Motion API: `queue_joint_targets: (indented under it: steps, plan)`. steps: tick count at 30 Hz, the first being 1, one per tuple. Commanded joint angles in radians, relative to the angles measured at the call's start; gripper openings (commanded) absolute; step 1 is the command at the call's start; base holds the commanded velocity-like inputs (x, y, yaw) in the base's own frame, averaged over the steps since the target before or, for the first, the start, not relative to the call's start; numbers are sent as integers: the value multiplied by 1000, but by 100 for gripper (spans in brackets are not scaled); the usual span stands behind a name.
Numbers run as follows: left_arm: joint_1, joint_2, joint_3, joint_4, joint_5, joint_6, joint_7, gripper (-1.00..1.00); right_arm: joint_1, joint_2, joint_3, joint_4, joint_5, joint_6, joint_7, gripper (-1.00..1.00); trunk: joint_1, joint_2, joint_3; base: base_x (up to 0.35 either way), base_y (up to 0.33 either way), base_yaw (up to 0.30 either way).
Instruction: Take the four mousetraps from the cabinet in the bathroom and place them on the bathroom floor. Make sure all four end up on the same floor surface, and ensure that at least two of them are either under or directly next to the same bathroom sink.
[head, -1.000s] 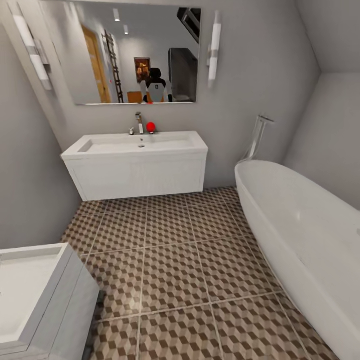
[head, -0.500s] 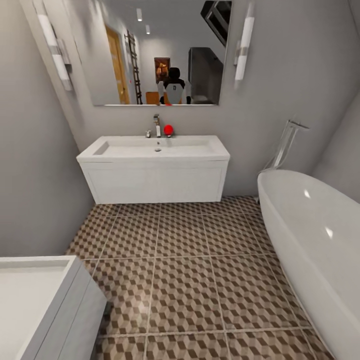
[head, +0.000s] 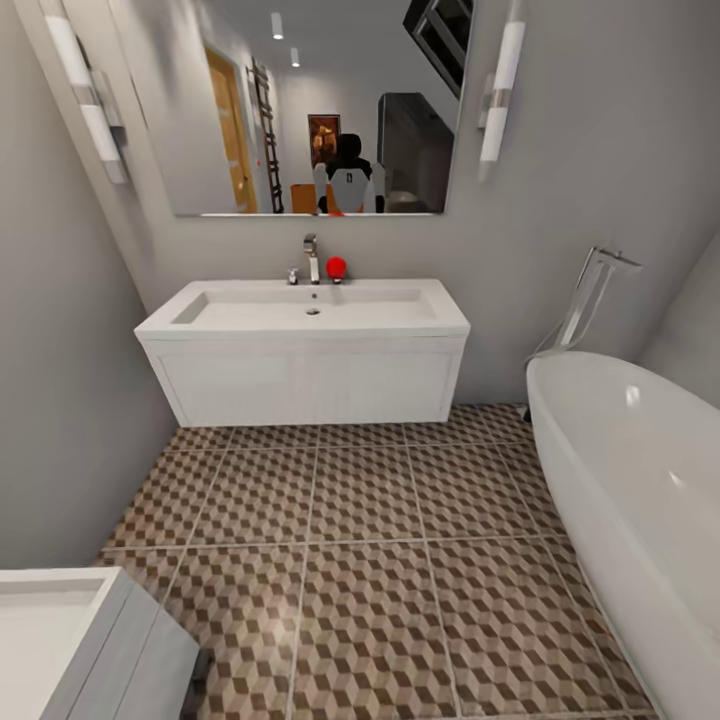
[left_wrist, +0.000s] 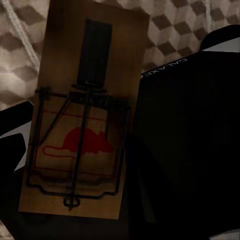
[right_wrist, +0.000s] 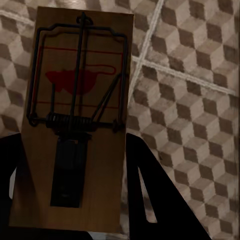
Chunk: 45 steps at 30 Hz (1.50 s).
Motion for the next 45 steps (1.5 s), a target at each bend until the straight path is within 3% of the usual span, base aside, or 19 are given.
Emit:
queue_joint_targets:
  steps: [1,29,45]
  plan:
    - [-1,-1,-4,3,11,3,-6,-100,-1,0,0,3,-1,-5,5,-100,1,0,-1,333,0,0]
    - [-1,1,-4,3,11,2,-6,-100,-1,-2,0,2,0,-6,5,-100,1,0,-1,333,0,3]
    - [-1,2,-4,4,11,2,-6,-100,-1,-1,0,1,-2,-6,5,-100,1,0,-1,333,0,244]
